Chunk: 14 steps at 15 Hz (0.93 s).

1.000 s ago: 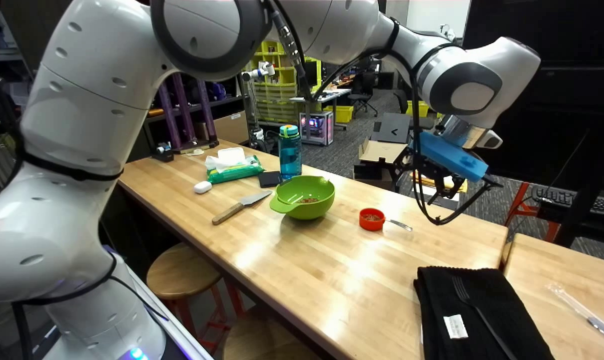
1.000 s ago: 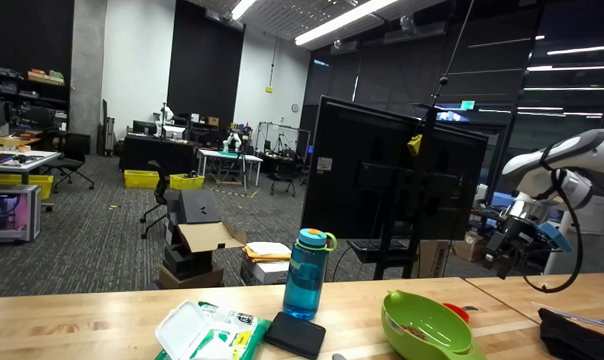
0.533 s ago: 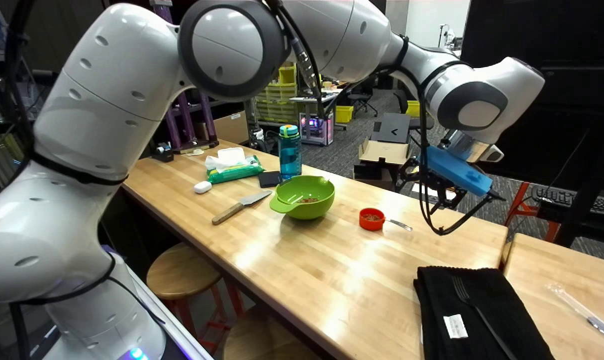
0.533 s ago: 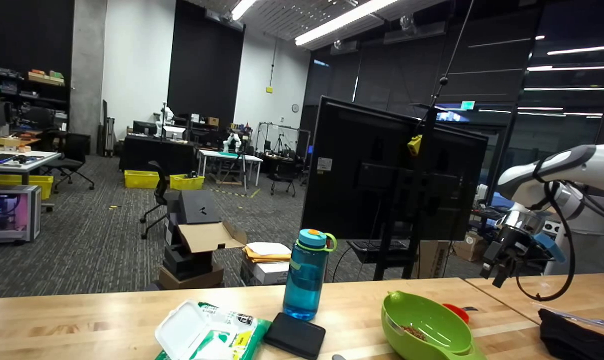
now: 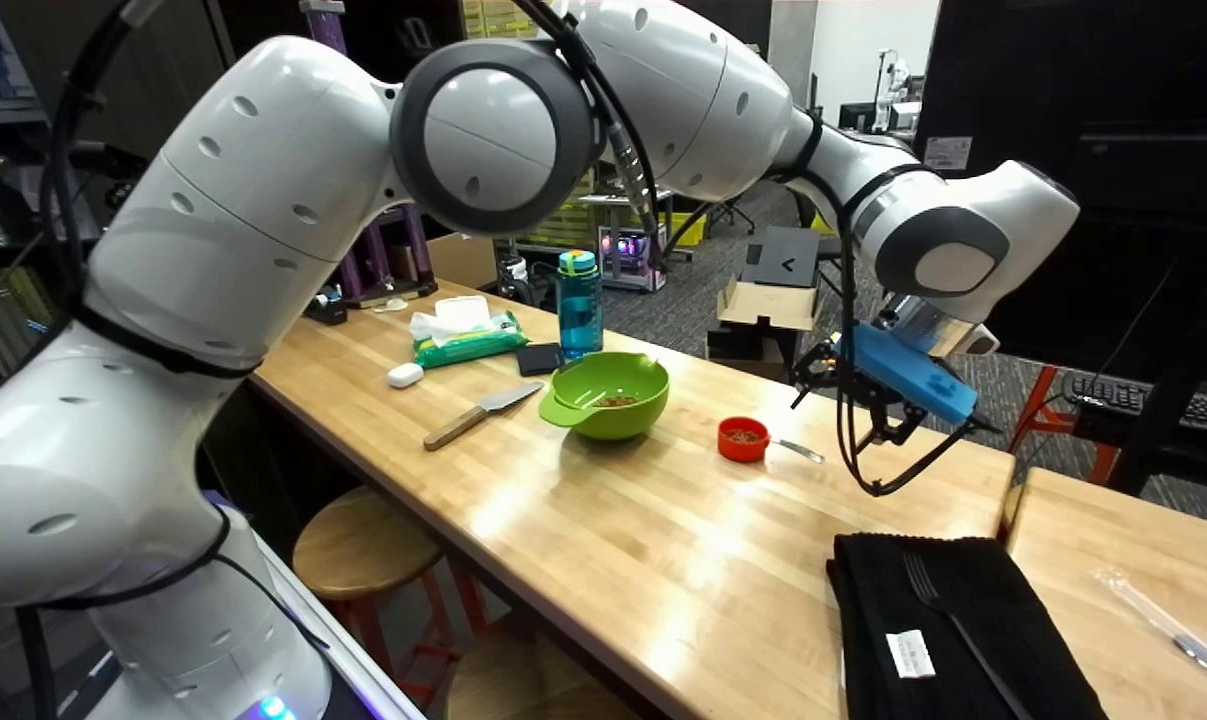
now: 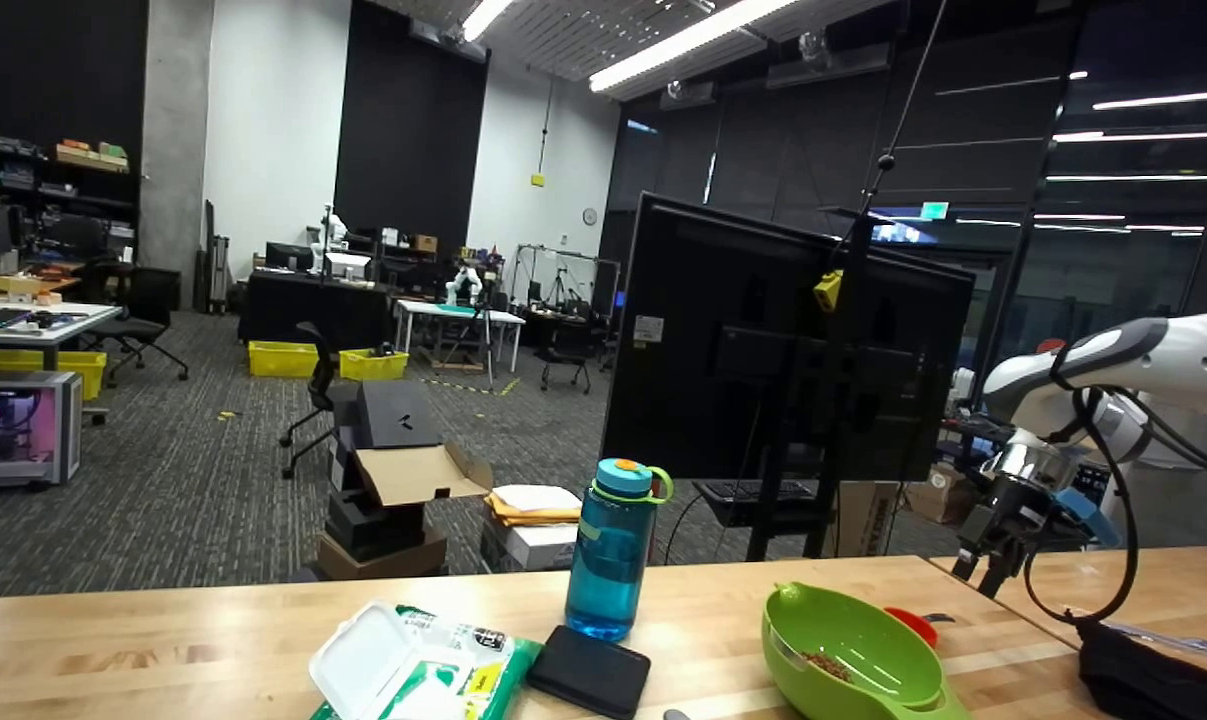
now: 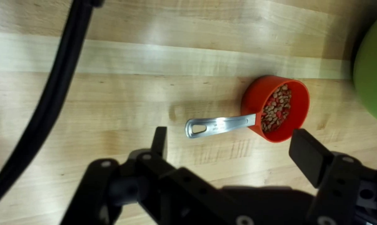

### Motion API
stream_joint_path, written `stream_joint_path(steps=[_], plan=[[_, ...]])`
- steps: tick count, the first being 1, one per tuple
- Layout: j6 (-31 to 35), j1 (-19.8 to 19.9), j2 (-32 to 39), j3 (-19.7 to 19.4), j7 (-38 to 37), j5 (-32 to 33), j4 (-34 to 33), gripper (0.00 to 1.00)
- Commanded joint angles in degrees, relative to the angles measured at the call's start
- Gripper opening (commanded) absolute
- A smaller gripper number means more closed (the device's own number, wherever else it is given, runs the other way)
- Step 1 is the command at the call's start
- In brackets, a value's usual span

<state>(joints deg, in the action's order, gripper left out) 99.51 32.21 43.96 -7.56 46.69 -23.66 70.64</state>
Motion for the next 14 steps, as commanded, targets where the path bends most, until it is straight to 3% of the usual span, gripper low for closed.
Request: stream_joint_path(steps=[1, 14], plan=[[-0.03, -0.22, 2.03, -0.67, -0.89, 0.99, -2.10, 1.00], [-0.33, -0.19, 6.38, 2.24, 0.38, -0.90, -4.36, 1.00]])
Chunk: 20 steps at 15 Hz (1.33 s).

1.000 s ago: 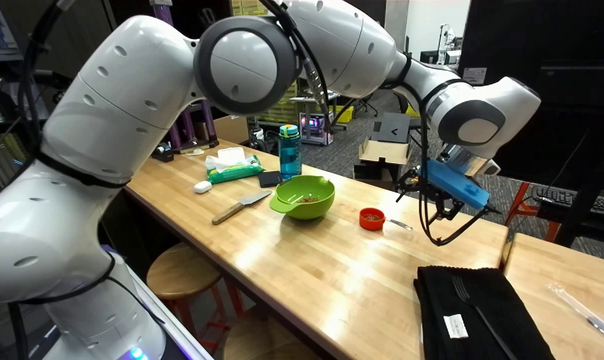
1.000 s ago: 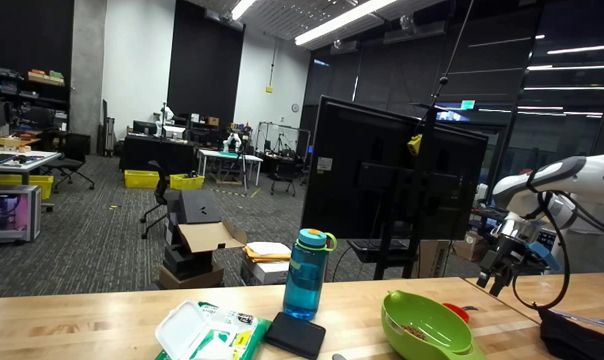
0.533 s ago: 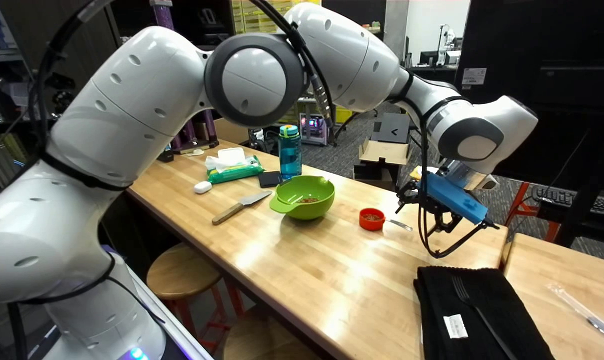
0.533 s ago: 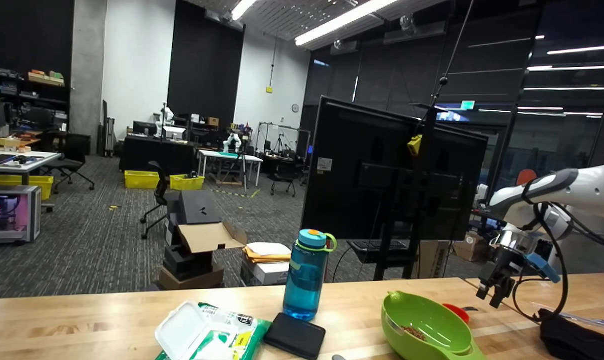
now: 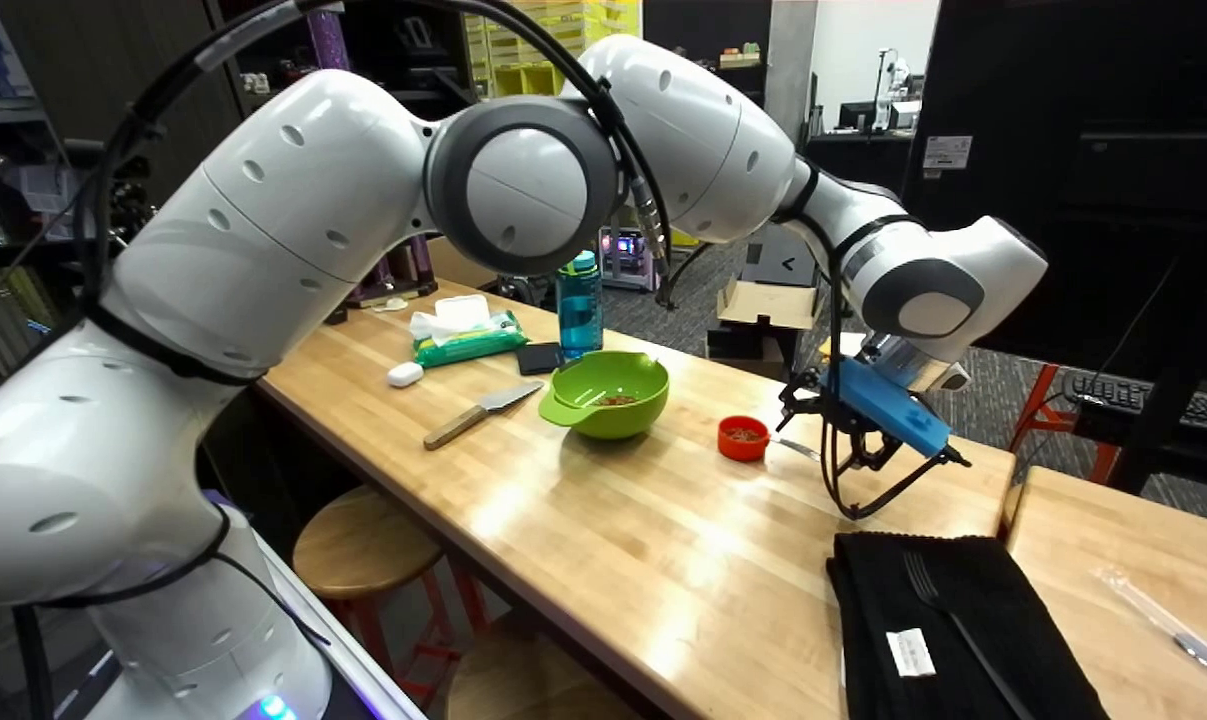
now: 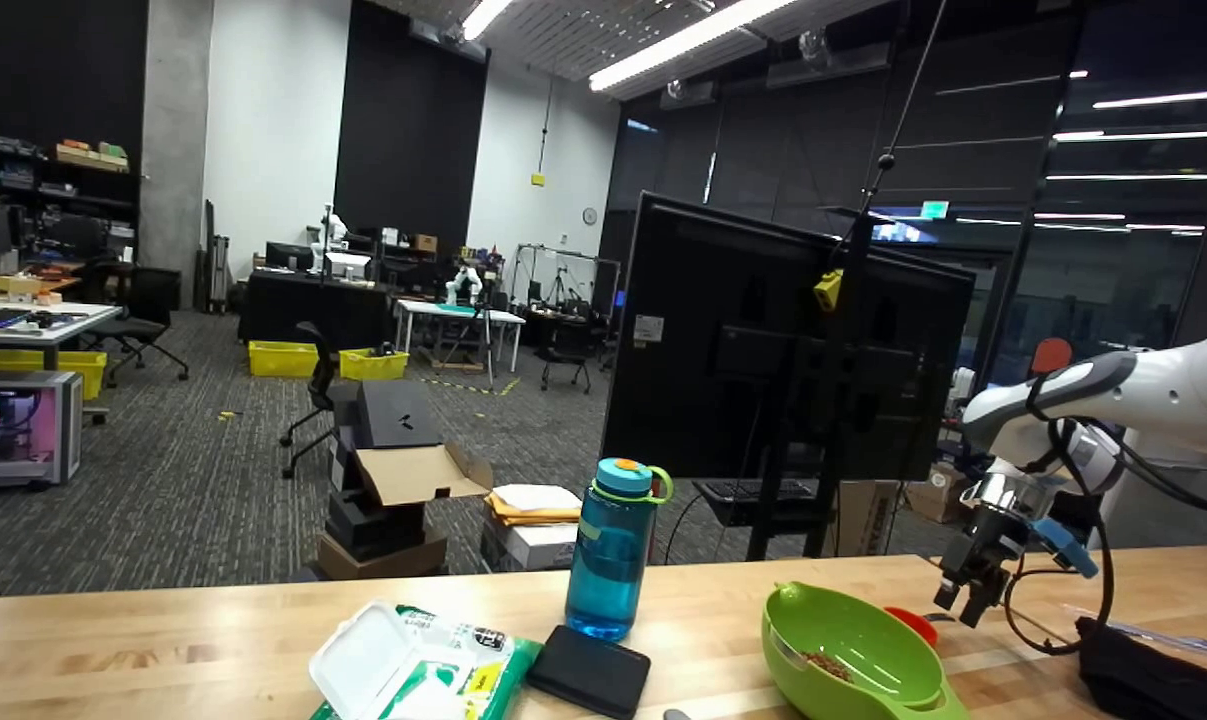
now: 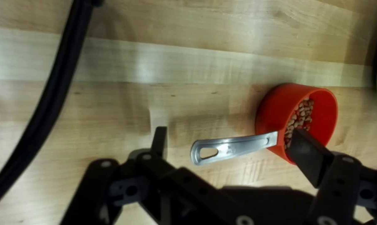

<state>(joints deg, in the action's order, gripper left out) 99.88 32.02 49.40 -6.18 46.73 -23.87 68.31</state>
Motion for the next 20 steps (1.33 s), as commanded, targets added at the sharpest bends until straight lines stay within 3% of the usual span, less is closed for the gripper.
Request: stream_joint_path(steps=[1, 20], plan=[[-0.78, 0.13, 1.18, 1.31, 0.46, -0.86, -2.33, 1.00], [-4.38, 4.70, 4.25, 5.51, 2.46, -6.10, -5.41, 1.00]])
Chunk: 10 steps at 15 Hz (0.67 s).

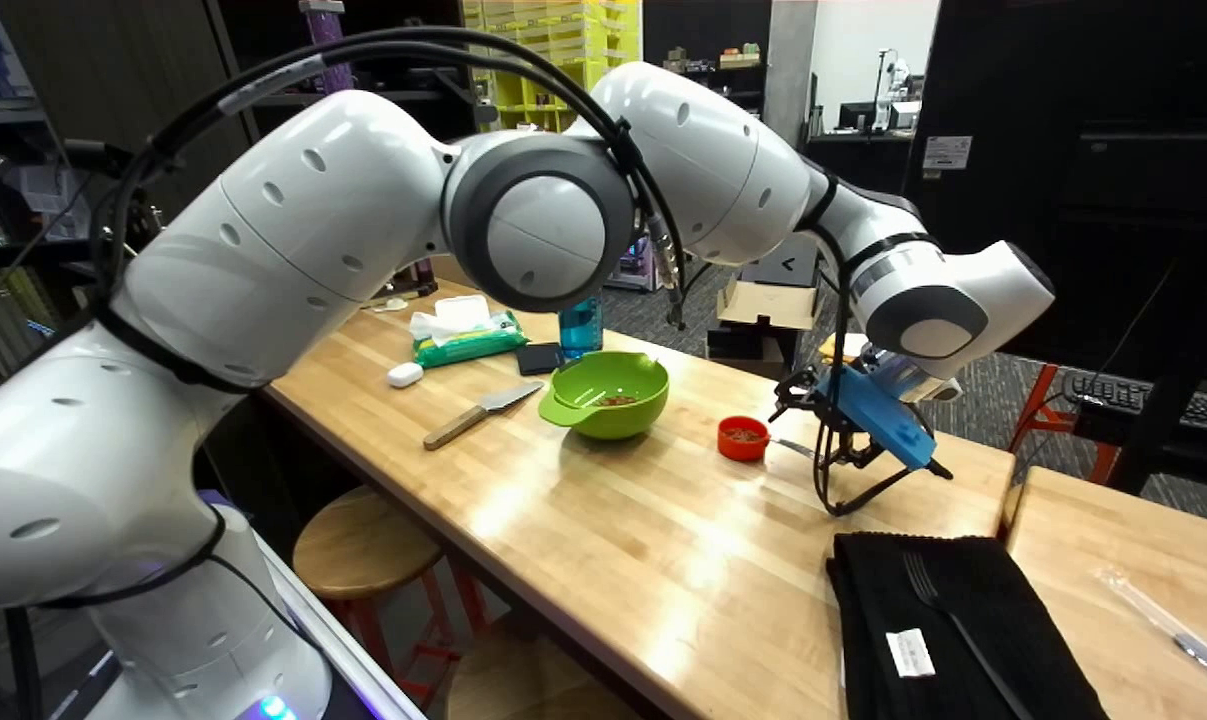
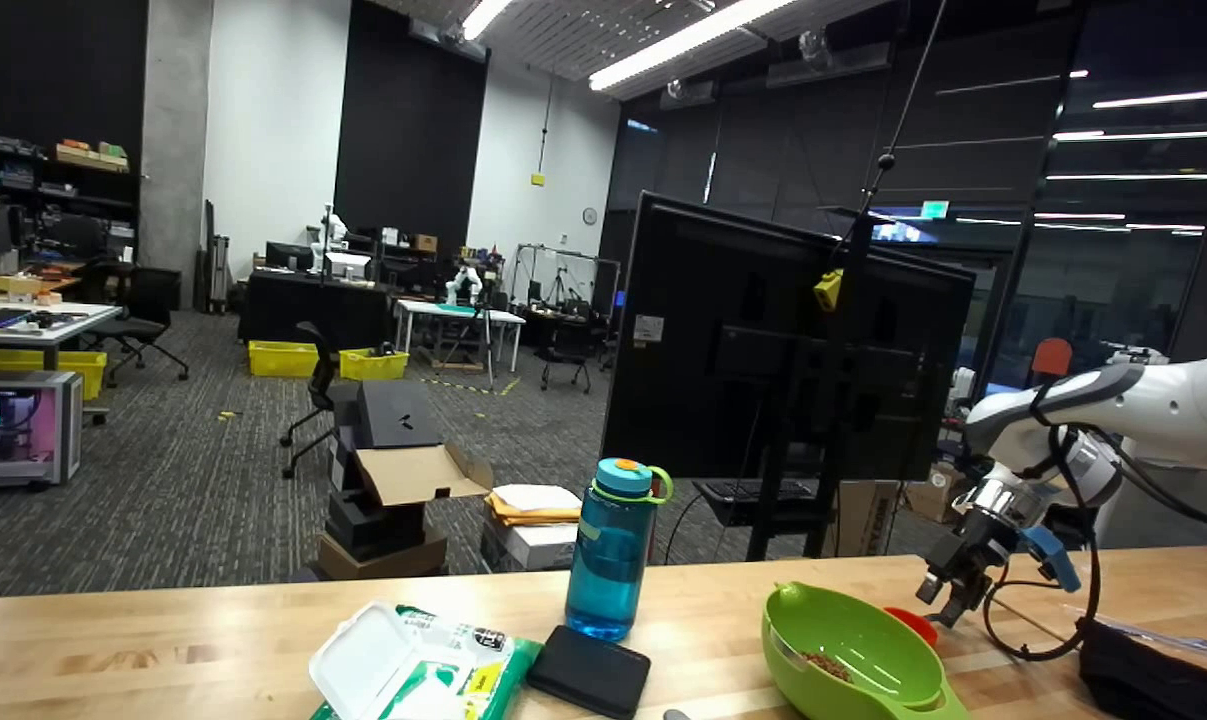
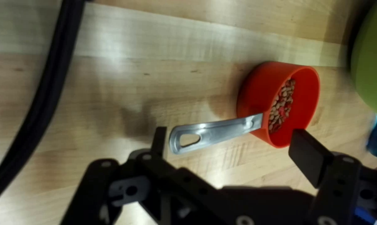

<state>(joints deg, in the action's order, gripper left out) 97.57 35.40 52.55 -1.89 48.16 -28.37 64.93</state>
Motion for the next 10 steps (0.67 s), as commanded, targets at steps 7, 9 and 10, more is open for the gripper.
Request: stream_joint_path(steps=[7, 9, 10], plan=[[-3.26, 2.25, 2.01, 2.16, 1.68, -2.13, -2.54, 1.00], [-3.38, 2.44, 2.33, 2.42, 1.86, -2.19, -2.67, 1.00], [-3.43, 2.53, 2.58, 2.56, 1.88, -2.25, -2.81, 1.00]])
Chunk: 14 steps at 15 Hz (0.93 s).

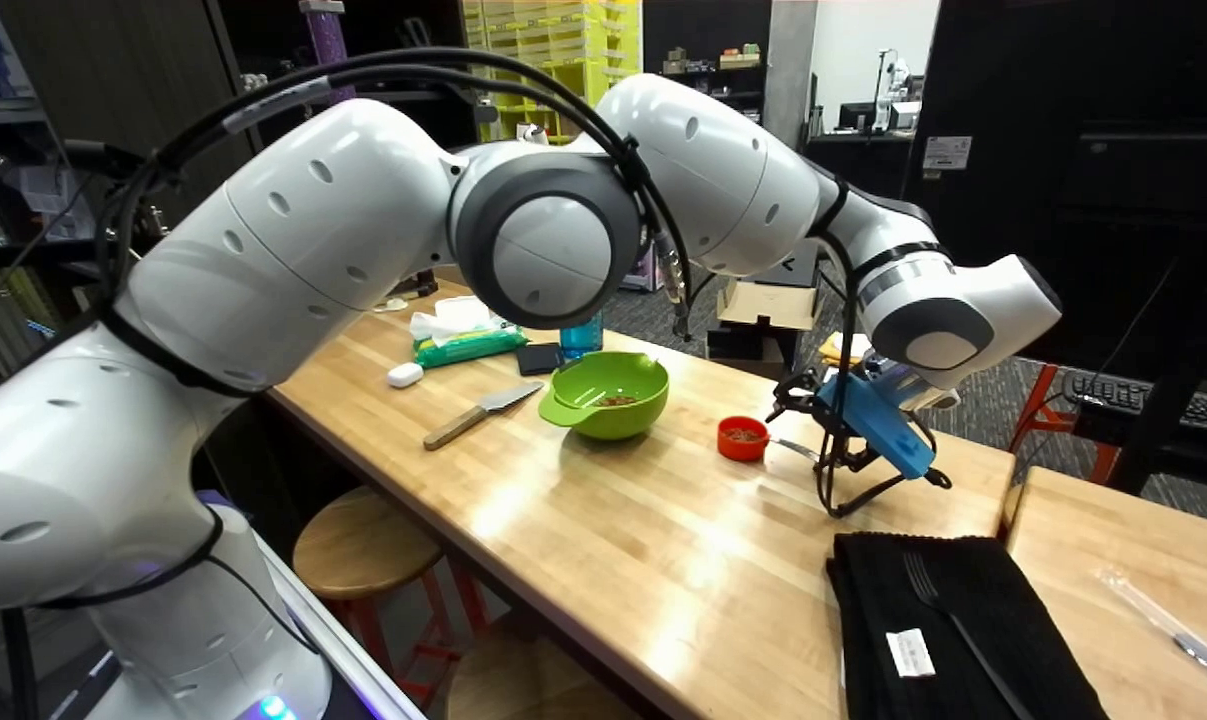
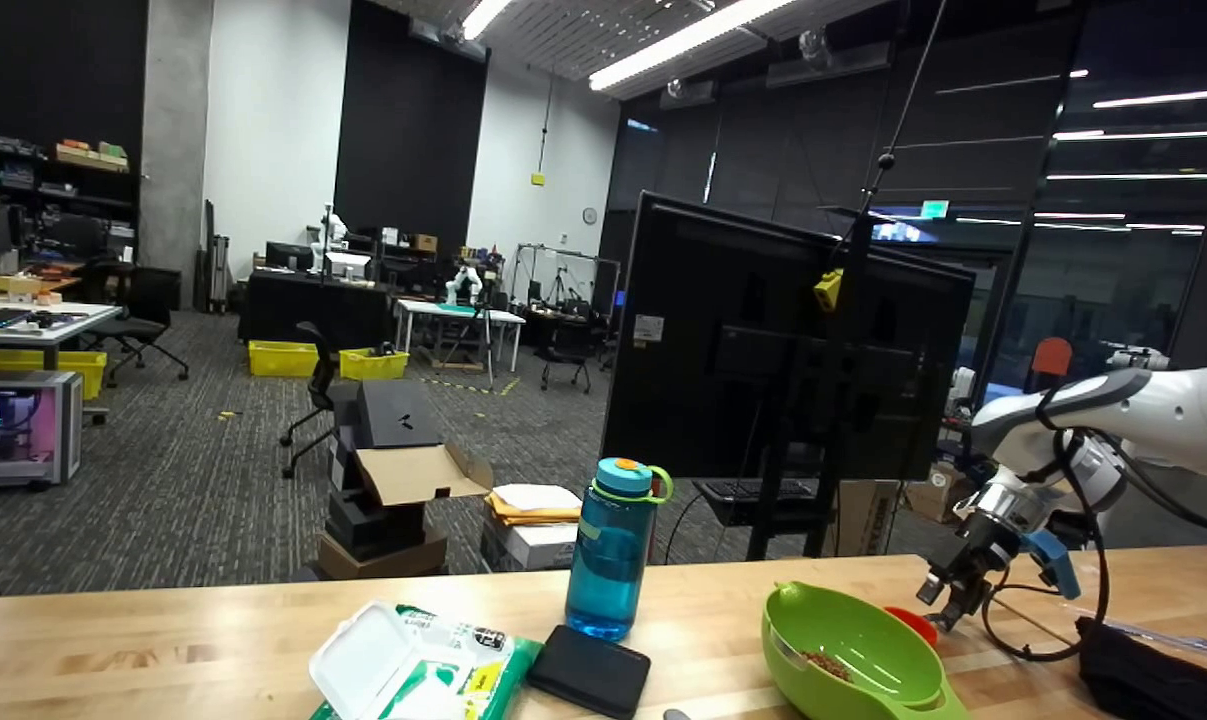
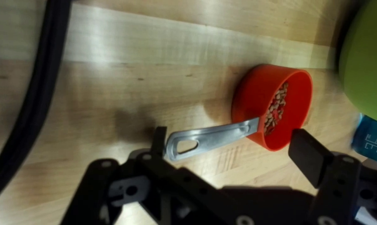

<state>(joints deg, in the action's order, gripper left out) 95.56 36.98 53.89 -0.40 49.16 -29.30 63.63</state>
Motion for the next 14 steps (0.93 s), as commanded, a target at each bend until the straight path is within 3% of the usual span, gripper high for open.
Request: stream_joint_path(steps=[1, 14], plan=[[-1.44, 1.10, 1.38, 1.17, 0.83, -1.41, -1.50, 1.00], [-2.79, 3.32, 2.20, 2.55, 1.07, -3.70, -1.41, 1.00]])
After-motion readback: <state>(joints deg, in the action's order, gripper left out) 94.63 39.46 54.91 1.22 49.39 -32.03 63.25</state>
